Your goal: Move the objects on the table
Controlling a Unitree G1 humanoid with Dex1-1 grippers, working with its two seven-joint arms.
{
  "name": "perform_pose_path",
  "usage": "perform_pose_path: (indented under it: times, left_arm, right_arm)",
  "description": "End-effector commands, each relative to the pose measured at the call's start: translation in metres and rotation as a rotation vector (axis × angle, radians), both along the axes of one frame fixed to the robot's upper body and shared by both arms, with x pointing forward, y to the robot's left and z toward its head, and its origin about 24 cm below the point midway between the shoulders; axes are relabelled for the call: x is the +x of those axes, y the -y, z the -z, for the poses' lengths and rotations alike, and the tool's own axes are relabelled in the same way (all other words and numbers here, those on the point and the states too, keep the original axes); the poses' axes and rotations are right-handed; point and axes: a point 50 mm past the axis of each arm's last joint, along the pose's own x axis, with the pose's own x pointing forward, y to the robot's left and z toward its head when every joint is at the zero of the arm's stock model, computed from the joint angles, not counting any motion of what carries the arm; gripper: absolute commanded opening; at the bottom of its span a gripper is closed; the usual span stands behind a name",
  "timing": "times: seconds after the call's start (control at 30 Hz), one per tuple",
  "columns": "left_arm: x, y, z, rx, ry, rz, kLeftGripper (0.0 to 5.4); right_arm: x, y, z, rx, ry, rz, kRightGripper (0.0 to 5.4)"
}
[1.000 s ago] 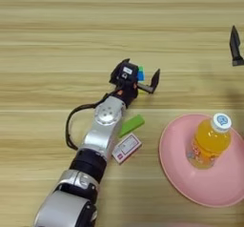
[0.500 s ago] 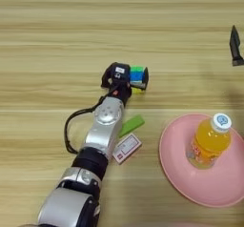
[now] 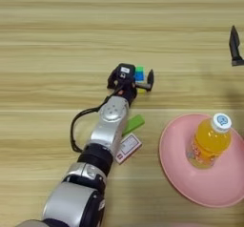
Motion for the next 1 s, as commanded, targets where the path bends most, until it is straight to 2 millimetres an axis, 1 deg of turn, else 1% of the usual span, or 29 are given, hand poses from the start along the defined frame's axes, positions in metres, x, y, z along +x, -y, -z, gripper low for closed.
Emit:
perform_pose_path:
  times: [0.03, 0.63, 1.0]
  left_arm:
    - [0.003, 0.0023, 0.0005, -0.016, -0.039, -0.004, 5.4]
    - [0.0014, 0.0023, 0.0096, 0.009, -0.077, 0.006, 5.4]
    - [0.0021, 0.0019, 0.0081, 0.021, -0.056, 0.013, 4.38]
  right_arm:
    - [0.0, -0.0001, 0.0002, 0.003, -0.004, 0.006, 5.39]
    - [-0.0004, 0.0005, 0.0, 0.008, -0.002, 0.007, 5.39]
    - [0.001, 0.0008, -0.0004, 0.007, -0.005, 0.004, 5.4]
